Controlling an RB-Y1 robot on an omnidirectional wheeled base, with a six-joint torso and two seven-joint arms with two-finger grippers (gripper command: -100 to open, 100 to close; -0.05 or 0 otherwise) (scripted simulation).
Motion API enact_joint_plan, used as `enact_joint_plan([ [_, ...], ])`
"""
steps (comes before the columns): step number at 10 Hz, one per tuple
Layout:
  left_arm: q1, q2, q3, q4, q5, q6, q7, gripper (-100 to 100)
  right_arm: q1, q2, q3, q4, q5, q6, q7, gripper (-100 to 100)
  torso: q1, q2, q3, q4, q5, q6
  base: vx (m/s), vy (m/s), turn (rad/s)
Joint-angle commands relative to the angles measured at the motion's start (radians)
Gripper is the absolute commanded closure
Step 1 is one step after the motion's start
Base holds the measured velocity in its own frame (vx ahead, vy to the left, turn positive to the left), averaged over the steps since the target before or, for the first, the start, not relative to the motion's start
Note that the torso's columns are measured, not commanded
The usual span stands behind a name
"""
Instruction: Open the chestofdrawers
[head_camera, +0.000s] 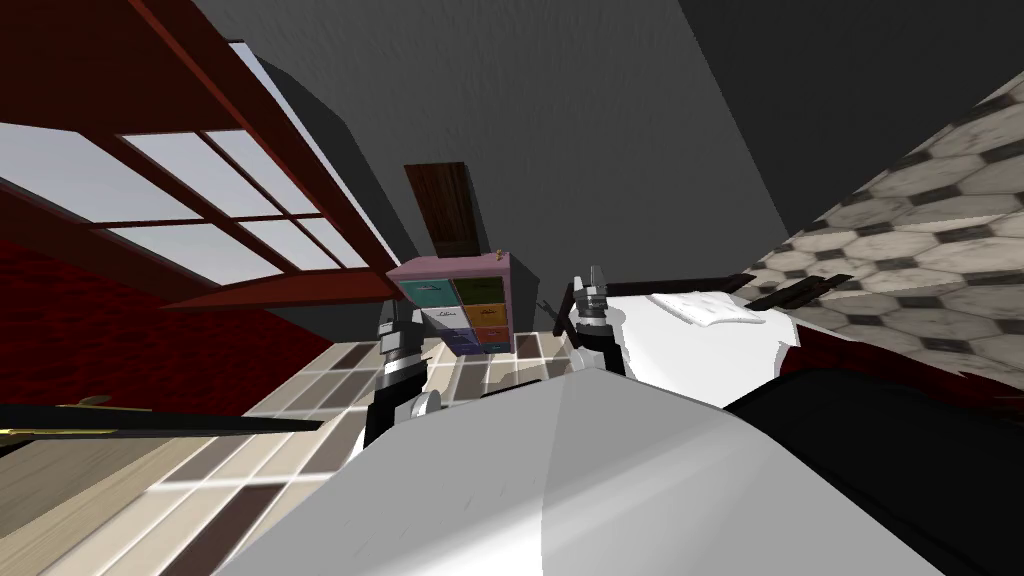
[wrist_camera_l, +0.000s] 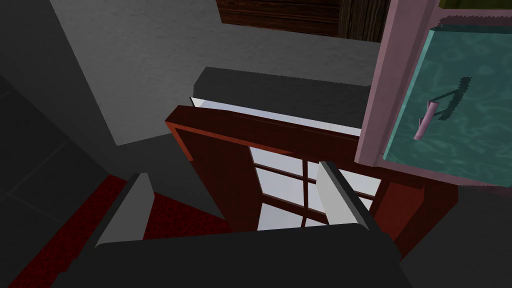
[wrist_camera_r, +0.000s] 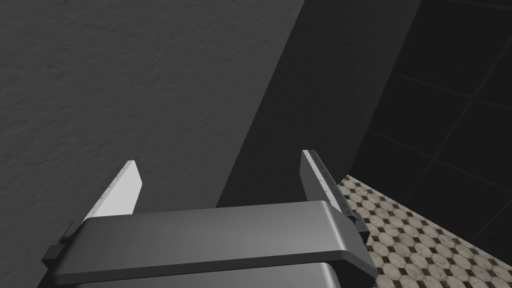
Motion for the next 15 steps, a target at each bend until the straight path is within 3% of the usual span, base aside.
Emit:
enact_joint_plan([
  [1,0.000,0.000,0.000,0.000,0.000,0.000,0.000,0,0.000,0.000,0.000,0.000,0.000,0.000,0.000,0,0.000,0.040,-0.082,0.041,0.000,0.000,0.000,0.000,0.000],
  [9,0.000,0.000,0.000,0.000,0.000,0.000,0.000,0,0.000,0.000,0.000,0.000,0.000,0.000,0.000,0,0.000,0.618,-1.234,0.617,0.000,0.000,0.000,0.000,0.000],
  [10,-0.003,0.039,0.000,0.011,0.000,-0.002,0.000,-100,0.000,0.000,0.000,0.000,0.000,0.000,0.000,0,0.000,0.691,-1.382,0.691,0.000,0.000,0.012,-0.005,-0.005],
  [12,-0.009,0.091,-0.001,0.033,-0.001,-0.007,0.000,-100,0.000,0.000,0.000,0.000,0.000,0.000,0.000,0,0.000,0.734,-1.471,0.734,0.000,0.000,0.022,-0.013,-0.012],
  [15,-0.023,0.148,-0.002,0.081,-0.003,-0.018,-0.001,-100,0.000,0.000,0.000,0.000,0.000,0.000,0.000,0,-0.001,0.738,-1.476,0.738,0.000,0.000,0.035,-0.026,-0.013],
])
